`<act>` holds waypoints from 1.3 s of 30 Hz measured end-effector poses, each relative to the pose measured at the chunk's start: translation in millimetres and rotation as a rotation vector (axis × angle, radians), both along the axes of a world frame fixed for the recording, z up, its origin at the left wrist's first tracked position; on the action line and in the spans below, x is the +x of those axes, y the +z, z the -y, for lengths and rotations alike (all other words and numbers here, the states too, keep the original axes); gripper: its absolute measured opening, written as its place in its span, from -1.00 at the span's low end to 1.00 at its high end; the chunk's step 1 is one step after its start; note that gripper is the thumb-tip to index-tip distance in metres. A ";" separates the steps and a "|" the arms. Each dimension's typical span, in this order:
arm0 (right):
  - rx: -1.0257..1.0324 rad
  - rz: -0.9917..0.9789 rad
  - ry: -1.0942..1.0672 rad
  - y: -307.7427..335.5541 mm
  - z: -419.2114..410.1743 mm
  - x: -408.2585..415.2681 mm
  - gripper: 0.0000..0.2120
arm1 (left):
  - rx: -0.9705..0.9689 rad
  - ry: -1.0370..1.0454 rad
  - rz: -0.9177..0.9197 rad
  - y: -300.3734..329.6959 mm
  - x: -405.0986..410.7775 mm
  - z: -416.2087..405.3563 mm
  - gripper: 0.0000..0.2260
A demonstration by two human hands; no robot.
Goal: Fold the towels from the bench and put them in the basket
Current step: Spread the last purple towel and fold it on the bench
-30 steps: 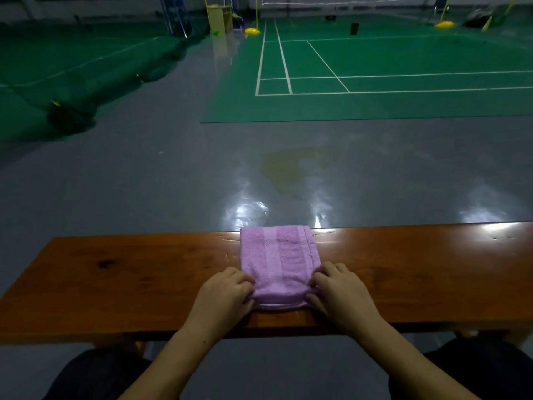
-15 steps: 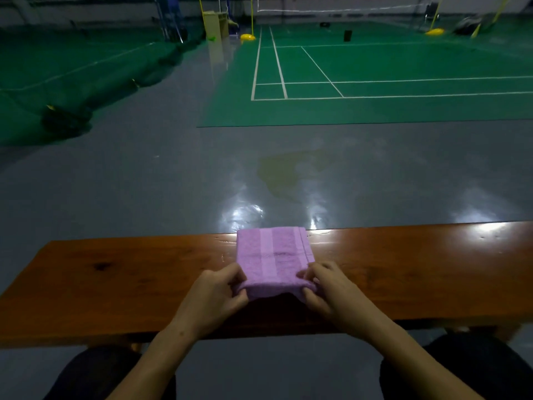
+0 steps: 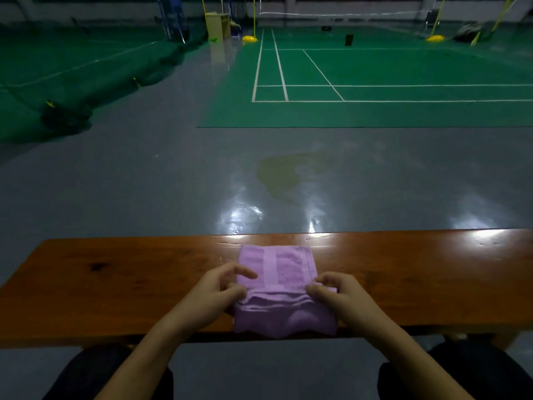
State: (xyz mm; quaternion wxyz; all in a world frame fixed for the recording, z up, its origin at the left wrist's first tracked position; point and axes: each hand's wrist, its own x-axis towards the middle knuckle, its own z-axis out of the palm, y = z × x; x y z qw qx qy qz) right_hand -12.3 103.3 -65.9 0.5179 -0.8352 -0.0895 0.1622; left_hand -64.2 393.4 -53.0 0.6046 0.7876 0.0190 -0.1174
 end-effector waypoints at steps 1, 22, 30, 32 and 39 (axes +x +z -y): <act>0.034 -0.059 -0.020 -0.4 -1.3 0.2 -0.86 | -0.042 0.034 -0.033 0.1 1.5 2.3 -0.82; 0.091 -0.182 -0.146 -6.0 -21.3 55.3 -0.87 | -0.091 0.387 0.051 -27.8 75.6 17.6 -0.89; -0.416 0.204 -0.317 -47.4 -35.2 81.9 -0.64 | 0.760 0.470 0.089 -45.0 85.6 24.6 -0.83; -0.552 0.265 -0.357 -50.3 -35.8 79.7 -0.59 | 0.777 0.479 0.097 -47.7 86.4 26.0 -0.83; -0.651 0.450 -0.364 -21.4 -26.9 68.4 -0.71 | 0.870 0.476 0.439 -37.0 73.3 25.4 -0.85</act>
